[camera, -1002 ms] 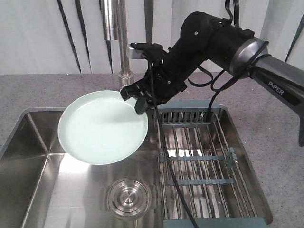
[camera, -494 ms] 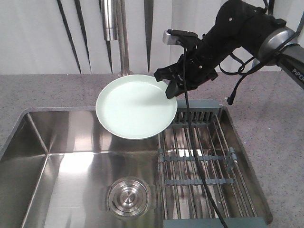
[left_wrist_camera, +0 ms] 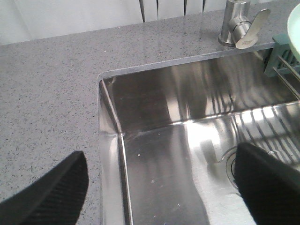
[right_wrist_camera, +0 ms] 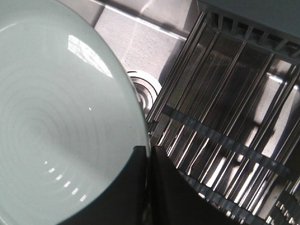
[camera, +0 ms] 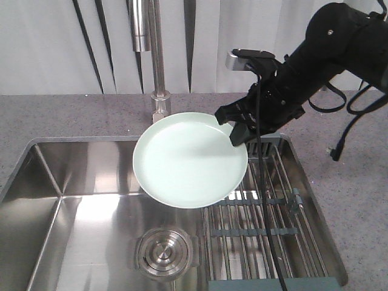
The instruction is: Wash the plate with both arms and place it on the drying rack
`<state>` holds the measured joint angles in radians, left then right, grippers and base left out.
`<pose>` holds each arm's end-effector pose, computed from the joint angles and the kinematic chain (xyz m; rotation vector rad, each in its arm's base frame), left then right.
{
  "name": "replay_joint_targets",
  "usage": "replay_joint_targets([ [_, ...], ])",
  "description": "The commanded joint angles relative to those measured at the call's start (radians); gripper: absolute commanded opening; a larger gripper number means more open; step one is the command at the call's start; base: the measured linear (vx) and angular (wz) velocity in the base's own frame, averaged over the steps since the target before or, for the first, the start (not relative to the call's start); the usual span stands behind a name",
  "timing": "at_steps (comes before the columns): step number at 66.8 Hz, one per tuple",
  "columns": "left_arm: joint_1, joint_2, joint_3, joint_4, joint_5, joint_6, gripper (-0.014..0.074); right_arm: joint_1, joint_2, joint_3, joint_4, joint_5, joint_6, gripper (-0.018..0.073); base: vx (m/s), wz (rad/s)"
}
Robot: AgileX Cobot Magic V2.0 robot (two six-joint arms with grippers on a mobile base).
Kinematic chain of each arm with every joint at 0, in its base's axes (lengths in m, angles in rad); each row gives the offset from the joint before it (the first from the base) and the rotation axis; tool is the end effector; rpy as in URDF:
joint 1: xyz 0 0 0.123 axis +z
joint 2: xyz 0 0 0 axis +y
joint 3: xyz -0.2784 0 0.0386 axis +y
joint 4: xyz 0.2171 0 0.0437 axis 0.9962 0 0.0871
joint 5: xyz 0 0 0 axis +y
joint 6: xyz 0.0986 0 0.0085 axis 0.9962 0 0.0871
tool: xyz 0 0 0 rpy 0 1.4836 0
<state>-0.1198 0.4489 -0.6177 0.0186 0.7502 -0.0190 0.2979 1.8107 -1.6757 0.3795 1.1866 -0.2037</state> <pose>0.0594 -0.0059 0.3111 0.1103 2.0625 -0.0641 0.3318 0.1374 0.3114 -0.5760 2.7150 0.5492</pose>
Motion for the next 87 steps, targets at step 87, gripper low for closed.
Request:
replay_joint_targets([
  [87, -0.002, 0.004, -0.026, -0.002, -0.072, -0.008, 0.0585, -0.093, -0.166, 0.243, -0.396, -0.074, 0.117, -0.0004, 0.0, 0.0],
])
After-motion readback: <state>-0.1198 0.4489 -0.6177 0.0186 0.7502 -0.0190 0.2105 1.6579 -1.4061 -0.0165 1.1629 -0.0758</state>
